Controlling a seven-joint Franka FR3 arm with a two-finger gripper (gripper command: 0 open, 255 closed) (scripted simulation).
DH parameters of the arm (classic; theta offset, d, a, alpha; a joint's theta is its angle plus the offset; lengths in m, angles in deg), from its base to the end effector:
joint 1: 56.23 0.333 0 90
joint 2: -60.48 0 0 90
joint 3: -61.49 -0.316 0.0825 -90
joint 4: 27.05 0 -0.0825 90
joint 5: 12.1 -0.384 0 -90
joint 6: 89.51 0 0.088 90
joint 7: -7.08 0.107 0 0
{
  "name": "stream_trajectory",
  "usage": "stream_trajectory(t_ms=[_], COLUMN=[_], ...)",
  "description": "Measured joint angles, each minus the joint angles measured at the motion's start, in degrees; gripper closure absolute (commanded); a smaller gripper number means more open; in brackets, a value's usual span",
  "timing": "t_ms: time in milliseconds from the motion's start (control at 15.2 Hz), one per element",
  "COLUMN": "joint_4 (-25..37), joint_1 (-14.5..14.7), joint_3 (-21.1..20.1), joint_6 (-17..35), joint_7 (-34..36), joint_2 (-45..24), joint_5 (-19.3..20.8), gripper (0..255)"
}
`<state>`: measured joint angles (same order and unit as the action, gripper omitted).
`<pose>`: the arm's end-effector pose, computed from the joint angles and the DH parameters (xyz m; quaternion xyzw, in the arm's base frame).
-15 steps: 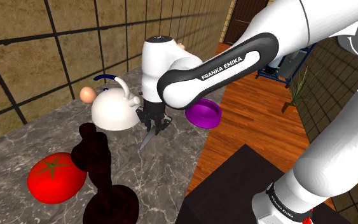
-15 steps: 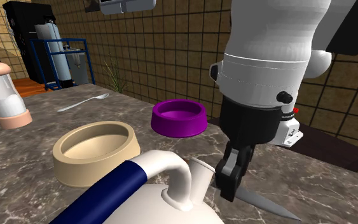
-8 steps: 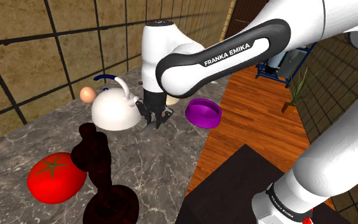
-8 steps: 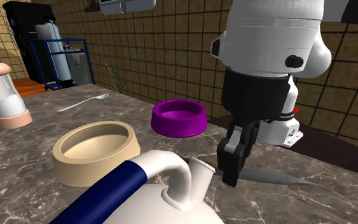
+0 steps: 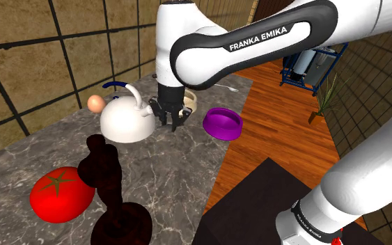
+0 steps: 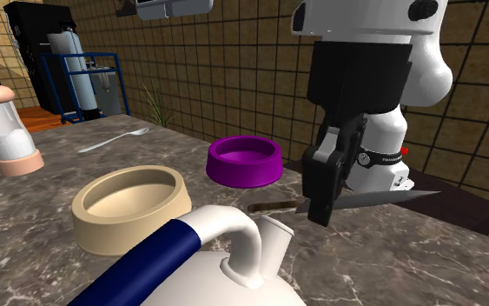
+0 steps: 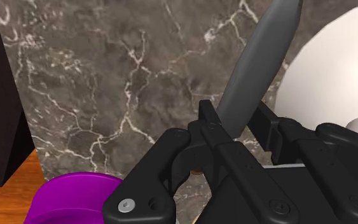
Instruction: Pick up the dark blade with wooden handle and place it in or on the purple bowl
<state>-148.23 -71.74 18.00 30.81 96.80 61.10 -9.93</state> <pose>0.4770 0.2520 0.4167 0.8630 -0.5047 0.0153 0.0135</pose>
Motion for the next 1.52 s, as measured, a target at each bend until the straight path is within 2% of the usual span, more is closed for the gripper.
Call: stream_trajectory(t_ms=[462,858,1188,1518], joint_4=[2.3,-5.2,-10.4,-14.1], joint_1=[-0.4,-2.7,-4.4,-6.6], joint_3=[0.7,6.6,12.2,17.9], joint_6=[-4.3,-3.8,-3.5,-3.1], joint_7=[-2.2,-13.4,-22.0,-30.1], joint_2=[2.8,11.5,16.7,19.7], joint_5=[-2.2,-7.7,-9.5,-9.3], gripper=[255,255,255,255])
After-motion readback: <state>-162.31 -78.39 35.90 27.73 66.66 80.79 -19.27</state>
